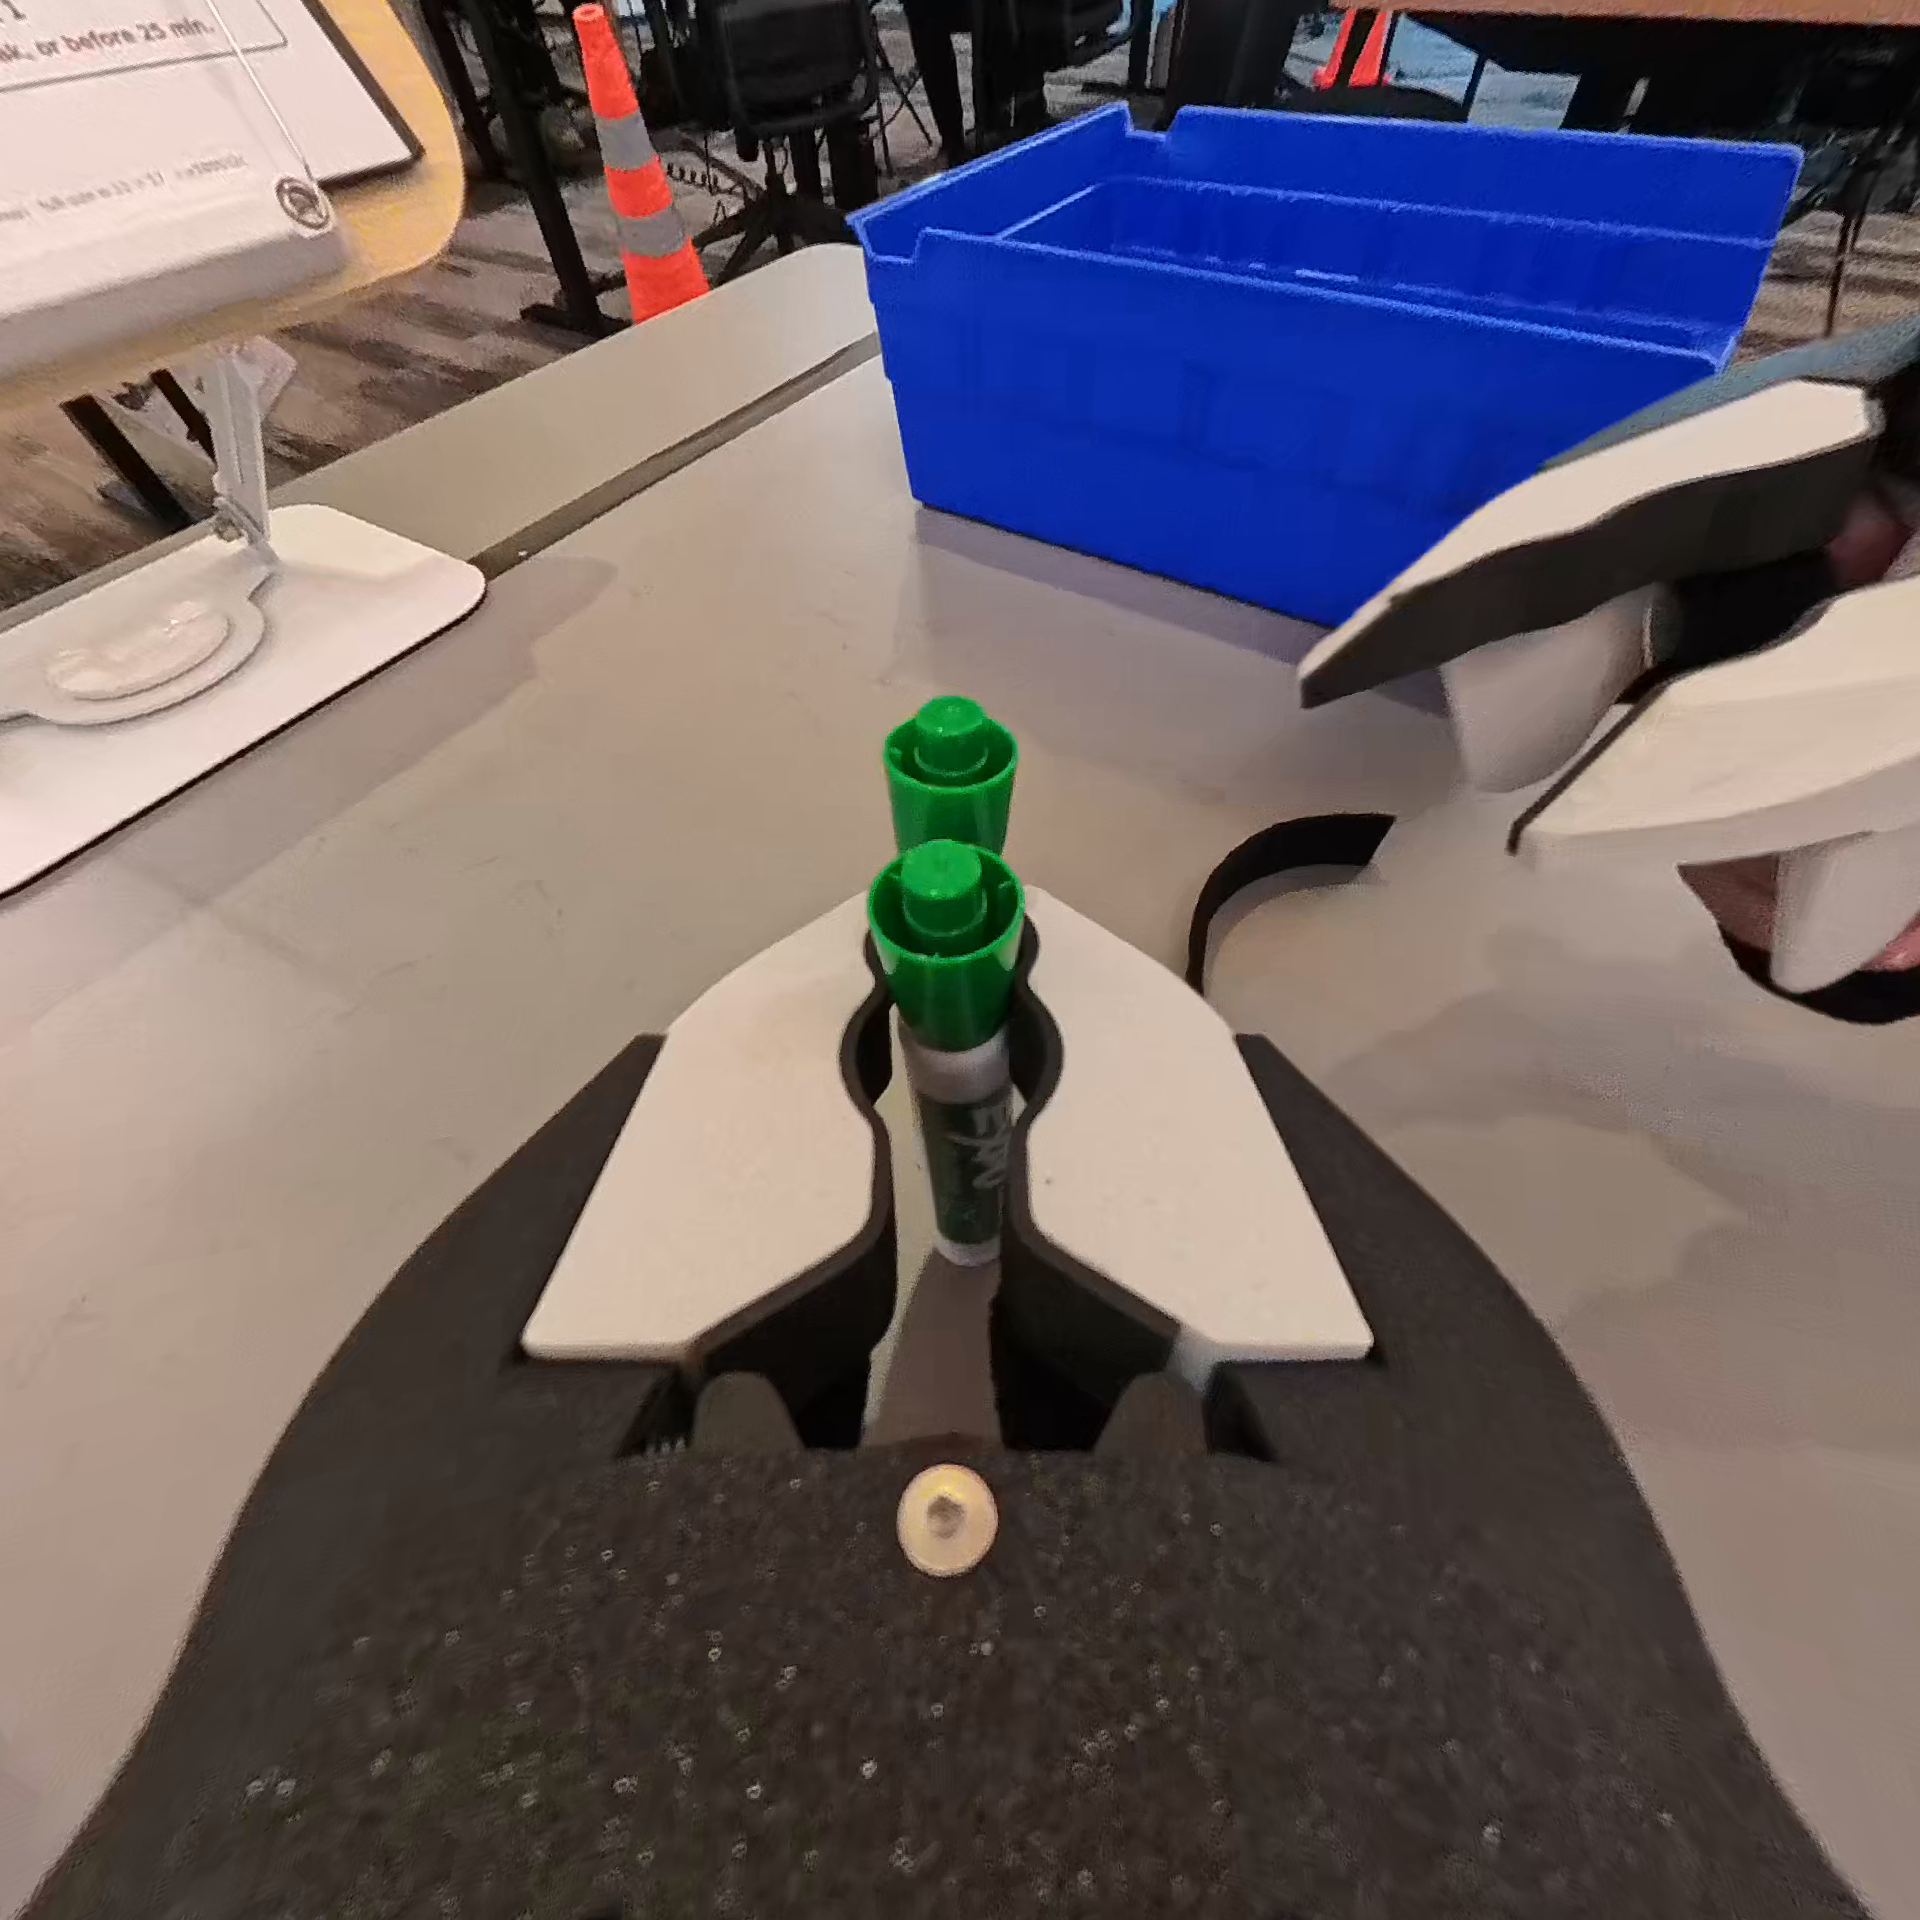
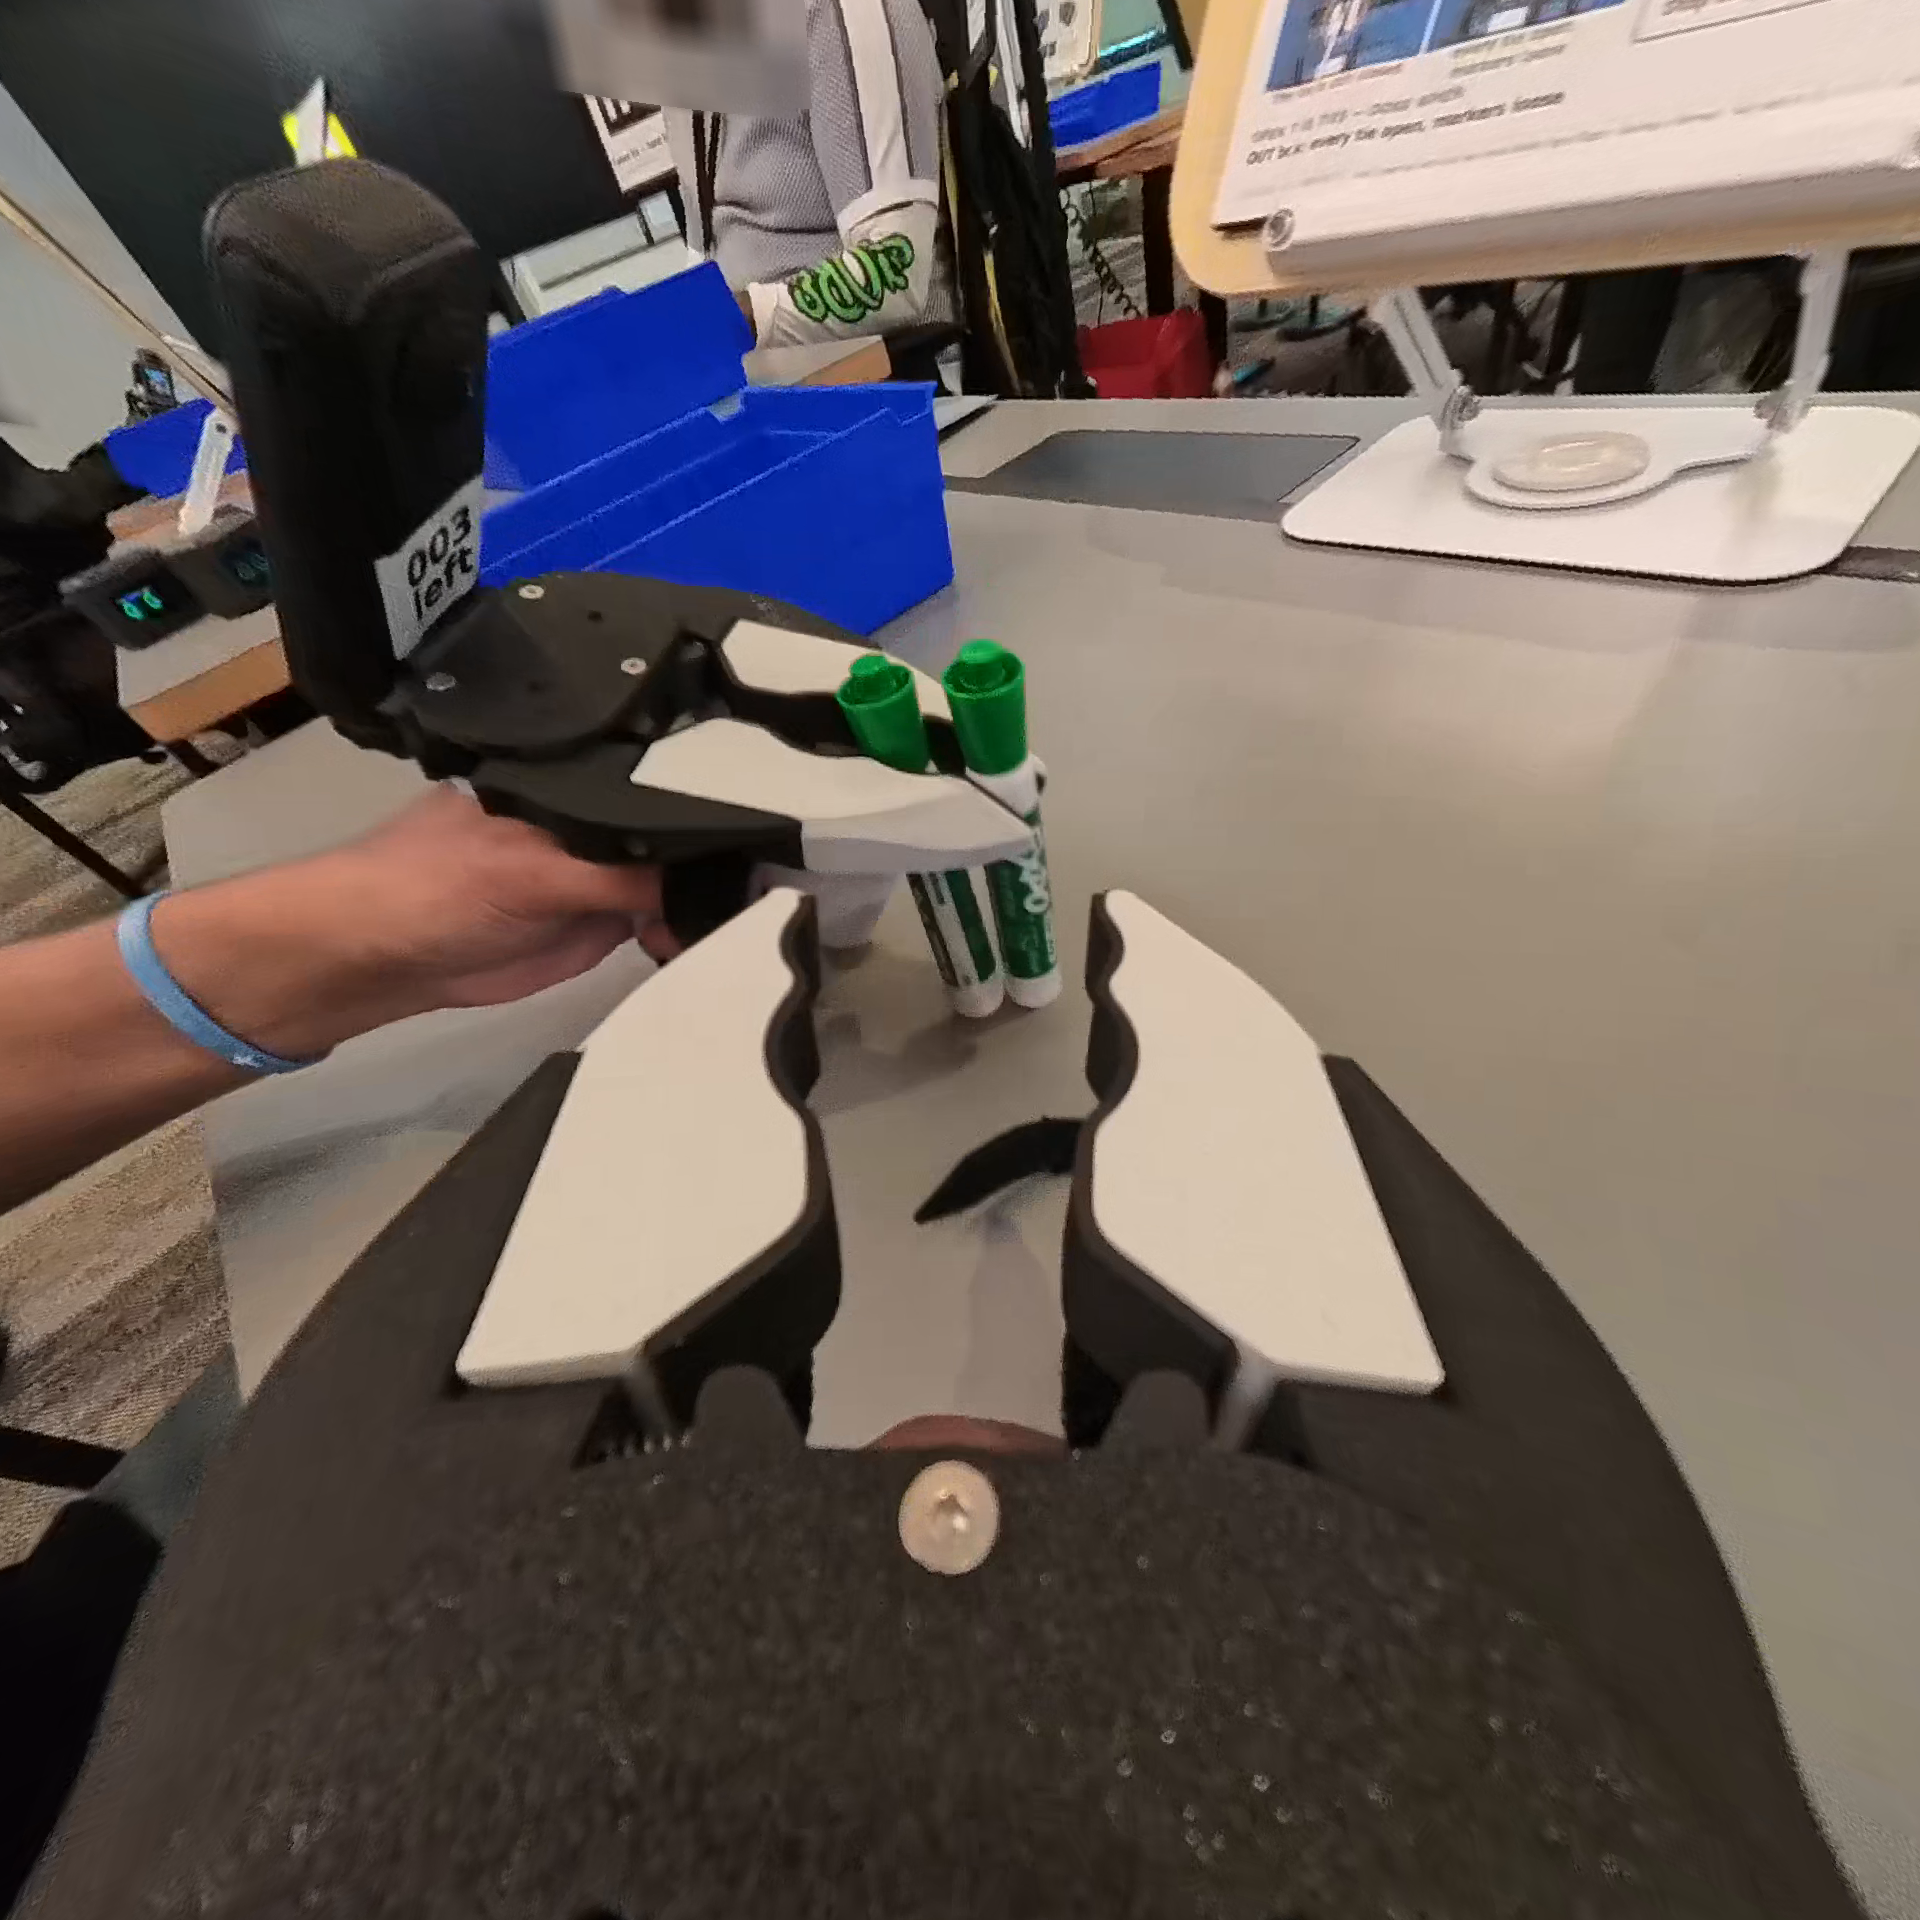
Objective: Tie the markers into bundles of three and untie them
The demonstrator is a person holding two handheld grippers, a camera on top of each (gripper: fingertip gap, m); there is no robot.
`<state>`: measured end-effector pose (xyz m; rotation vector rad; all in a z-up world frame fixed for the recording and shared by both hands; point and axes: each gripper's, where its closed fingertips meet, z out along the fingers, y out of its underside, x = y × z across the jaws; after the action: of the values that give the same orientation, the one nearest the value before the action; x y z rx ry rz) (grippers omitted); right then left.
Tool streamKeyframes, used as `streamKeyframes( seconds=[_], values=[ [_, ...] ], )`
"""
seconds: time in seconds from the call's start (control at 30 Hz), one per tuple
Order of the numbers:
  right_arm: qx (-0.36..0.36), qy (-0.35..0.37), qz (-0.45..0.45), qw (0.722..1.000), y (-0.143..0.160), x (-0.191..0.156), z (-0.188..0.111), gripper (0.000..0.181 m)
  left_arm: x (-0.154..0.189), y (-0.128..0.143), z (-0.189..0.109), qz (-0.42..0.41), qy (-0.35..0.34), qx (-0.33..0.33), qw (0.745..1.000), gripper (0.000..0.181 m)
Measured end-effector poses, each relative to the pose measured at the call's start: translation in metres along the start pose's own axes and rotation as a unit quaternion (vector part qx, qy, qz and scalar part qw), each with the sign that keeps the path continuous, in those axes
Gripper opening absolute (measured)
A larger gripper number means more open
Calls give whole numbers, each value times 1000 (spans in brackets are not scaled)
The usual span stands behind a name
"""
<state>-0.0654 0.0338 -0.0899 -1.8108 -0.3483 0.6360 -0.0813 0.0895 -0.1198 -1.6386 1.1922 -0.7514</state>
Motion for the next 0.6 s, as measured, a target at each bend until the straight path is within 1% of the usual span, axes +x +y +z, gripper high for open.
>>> streamKeyframes(
  seconds=[0.07,0.2,0.33,0.4,0.47,0.5,0.53,0.6],
  values=[
    [-9,6,-13,1000,-4,-5,11,57,0,0,-1,0,1,2,1000,17],
    [-33,54,-44,997,-9,-1,31,72,-3,1,-4,-12,3,14,1000,17],
    [-42,63,-25,997,-8,-5,42,70,-6,2,-6,-34,7,30,999,17],
    [-37,71,-32,996,-9,-4,40,69,-8,1,-6,-47,11,37,998,17],
    [-30,84,-45,995,-6,2,34,67,-8,2,-5,-40,16,33,999,17],
    [-27,92,-48,994,-4,6,30,66,-9,2,-5,-30,13,28,999,19],
    [-24,96,-47,994,-1,8,26,66,-10,2,-5,-23,7,27,999,25],
    [-19,95,-44,994,5,9,18,66,-8,4,-6,-16,6,25,1000,26]
  ],
)
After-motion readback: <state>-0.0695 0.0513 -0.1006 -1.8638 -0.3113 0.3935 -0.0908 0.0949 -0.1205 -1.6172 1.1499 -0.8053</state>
